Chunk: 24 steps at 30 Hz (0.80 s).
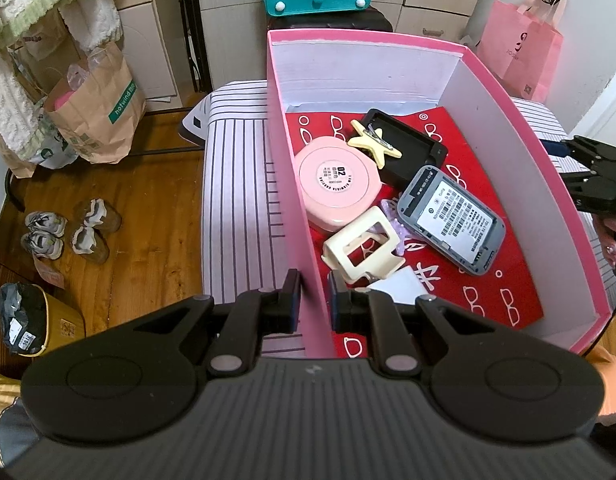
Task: Organize rigid objects
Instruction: 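Return the right gripper to the bed and grasp the black battery pack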
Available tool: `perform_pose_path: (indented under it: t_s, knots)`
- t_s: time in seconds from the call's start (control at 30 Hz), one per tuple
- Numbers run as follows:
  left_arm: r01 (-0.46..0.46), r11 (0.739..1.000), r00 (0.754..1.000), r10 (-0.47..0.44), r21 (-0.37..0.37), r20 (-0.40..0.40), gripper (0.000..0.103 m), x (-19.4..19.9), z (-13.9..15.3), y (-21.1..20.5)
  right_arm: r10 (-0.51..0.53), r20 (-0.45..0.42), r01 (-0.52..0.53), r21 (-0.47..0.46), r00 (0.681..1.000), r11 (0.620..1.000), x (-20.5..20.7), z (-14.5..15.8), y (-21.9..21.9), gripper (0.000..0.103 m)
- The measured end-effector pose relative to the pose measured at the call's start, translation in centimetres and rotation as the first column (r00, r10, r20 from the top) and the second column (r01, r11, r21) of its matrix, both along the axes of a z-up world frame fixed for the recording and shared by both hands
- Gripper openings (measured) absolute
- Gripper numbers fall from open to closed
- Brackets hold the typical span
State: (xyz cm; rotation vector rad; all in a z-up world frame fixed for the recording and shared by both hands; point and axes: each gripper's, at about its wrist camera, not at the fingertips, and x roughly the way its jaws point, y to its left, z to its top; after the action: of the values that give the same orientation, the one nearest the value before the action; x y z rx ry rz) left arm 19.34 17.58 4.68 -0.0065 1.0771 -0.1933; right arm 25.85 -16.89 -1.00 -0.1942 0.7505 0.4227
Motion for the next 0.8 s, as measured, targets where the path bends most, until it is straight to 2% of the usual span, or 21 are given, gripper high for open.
perform_pose_path:
  t_s: [0.13,0.23,0.27,0.37,0.5,0.6,0.8]
  knots:
    - [-0.006,1.0,1.0,0.006,-0.004,-0.002,0.013,0.1,0.0,0.0,-0.019,-0.02,0.019,-0.001,1.0,1.0,0.5,-0.7,0.1,0.074]
    - [-0.007,1.0,1.0,0.007,-0.004,-0.002,0.013,0.0,0.0,0.0,-0.028,0.004,0.028,-0.056,1.0,0.998,0.4,-1.0,0.5,0.074]
    - [-0.006,1.0,1.0,0.006,-0.005,-0.001,0.013,0.1,0.0,0.0,-0.04,0.009,0.041,-0.071,0.999,0.997,0.4,-1.1,0.5,0.069]
    - [-0.004,1.0,1.0,0.004,-0.005,-0.002,0.013,0.1,0.0,-0.1,-0.053,0.012,0.054,-0.102,0.999,0.993,0.0,-0.9,0.7,0.068]
    - [0.005,1.0,1.0,-0.005,0.001,-0.006,0.013,0.2,0.0,-0.1,-0.057,-0.01,0.056,-0.067,0.998,0.996,-0.8,-0.7,0.4,0.068]
    - [0.022,0.999,1.0,-0.022,0.023,-0.001,0.012,0.3,0.2,-0.3,-0.067,0.006,0.068,-0.065,0.998,0.996,-1.9,-0.1,0.2,0.068]
    - [0.053,0.996,0.999,-0.053,0.066,0.002,0.011,0.6,0.6,-0.9,-0.077,0.018,0.077,0.003,0.997,0.997,-3.8,2.6,-0.3,0.068]
